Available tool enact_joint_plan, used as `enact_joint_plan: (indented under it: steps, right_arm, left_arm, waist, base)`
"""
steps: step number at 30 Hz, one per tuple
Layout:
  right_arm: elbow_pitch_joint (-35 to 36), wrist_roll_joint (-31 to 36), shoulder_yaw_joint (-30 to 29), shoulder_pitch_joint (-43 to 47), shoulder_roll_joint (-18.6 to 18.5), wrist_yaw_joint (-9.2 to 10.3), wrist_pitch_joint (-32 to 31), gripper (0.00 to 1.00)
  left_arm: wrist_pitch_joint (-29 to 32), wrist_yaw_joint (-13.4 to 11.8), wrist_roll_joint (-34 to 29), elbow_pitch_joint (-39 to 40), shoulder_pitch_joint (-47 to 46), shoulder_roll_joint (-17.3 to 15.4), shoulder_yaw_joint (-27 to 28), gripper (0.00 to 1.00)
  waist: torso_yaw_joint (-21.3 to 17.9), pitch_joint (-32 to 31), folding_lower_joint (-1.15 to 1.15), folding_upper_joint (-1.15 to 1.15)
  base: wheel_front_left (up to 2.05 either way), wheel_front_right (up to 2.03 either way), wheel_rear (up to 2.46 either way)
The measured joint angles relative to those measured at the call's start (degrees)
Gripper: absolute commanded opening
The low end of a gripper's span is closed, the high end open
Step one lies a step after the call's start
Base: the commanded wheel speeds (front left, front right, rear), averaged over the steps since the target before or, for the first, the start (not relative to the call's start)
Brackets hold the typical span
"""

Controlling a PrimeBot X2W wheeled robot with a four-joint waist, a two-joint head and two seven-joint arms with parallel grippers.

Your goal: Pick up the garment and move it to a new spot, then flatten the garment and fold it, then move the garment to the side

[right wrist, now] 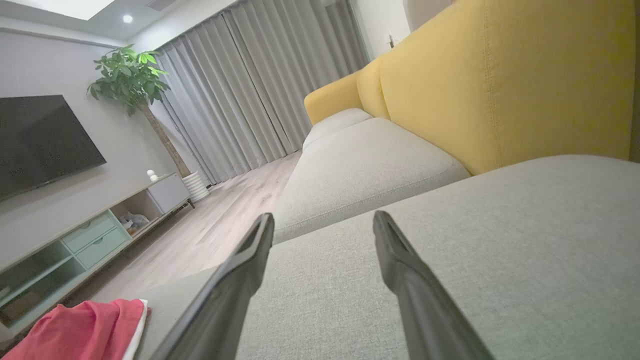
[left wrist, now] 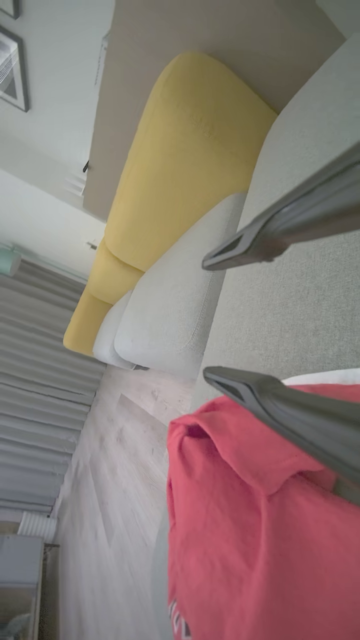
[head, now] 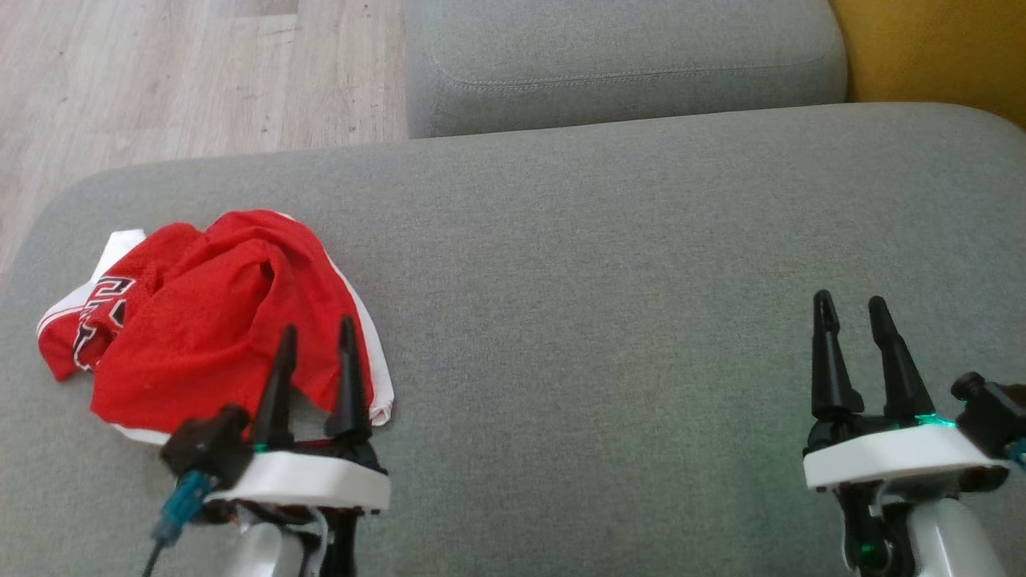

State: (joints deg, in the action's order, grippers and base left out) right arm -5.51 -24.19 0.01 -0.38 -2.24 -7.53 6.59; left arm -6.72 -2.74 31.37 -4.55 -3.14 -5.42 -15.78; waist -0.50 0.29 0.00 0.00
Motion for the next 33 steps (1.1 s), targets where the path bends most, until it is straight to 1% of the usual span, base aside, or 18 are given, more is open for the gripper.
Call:
enact_joint_plan:
  steps: [2,3,9,21,29,30,33]
  right_arm:
    - [0.1,1.8,0.2,0.0,0.0,0.0,0.3,1.0]
    - [0.3,3.5,0.4,0.0,0.0,0.0,0.6,1.0]
    - [0.6,8.7,0.7,0.0,0.0,0.0,1.7,1.0]
    - [0.8,19.9,1.2,0.4,0.0,0.0,3.7,1.0]
    - [1.0,27.4,2.1,0.5,-0.1,0.0,5.0,1.0]
    - [1.2,28.1,2.2,0.5,-0.1,0.0,5.2,1.0]
    - [2.2,27.9,2.4,0.7,-0.1,0.0,5.6,1.0]
  left_arm:
    - [-0.1,-0.9,-1.8,0.0,-0.5,-0.5,-1.3,1.0]
    - [-0.6,-1.7,-3.5,-0.1,-0.8,-1.2,-2.6,1.0]
    - [-1.7,-3.9,-8.4,-1.4,-1.9,-3.1,-6.4,1.0]
    - [-3.5,-8.9,-16.8,-4.4,-4.0,-5.2,-12.2,1.0]
    - [-5.0,-11.5,-21.5,-6.4,-5.3,-6.1,-15.6,1.0]
    - [-5.1,-11.5,-21.9,-6.4,-5.4,-6.1,-15.8,1.0]
    - [-5.5,-12.1,-21.3,-5.8,-5.4,-5.9,-15.7,1.0]
  waist:
    - [0.0,-0.1,0.0,0.0]
    - [0.0,-0.1,0.0,0.0]
    - [0.0,-0.1,0.0,0.0]
    - [0.4,-0.1,0.0,0.0]
    - [0.1,-0.2,0.0,0.0]
    - [0.1,-0.2,0.0,0.0]
    - [0.1,0.0,0.0,0.0]
  base:
    - [0.0,0.0,0.0]
    - [0.0,0.0,0.0]
    - [0.0,0.0,0.0]
    - [0.0,0.0,0.0]
    - [0.0,0.0,0.0]
    - [0.0,0.0,0.0]
    - [0.0,0.0,0.0]
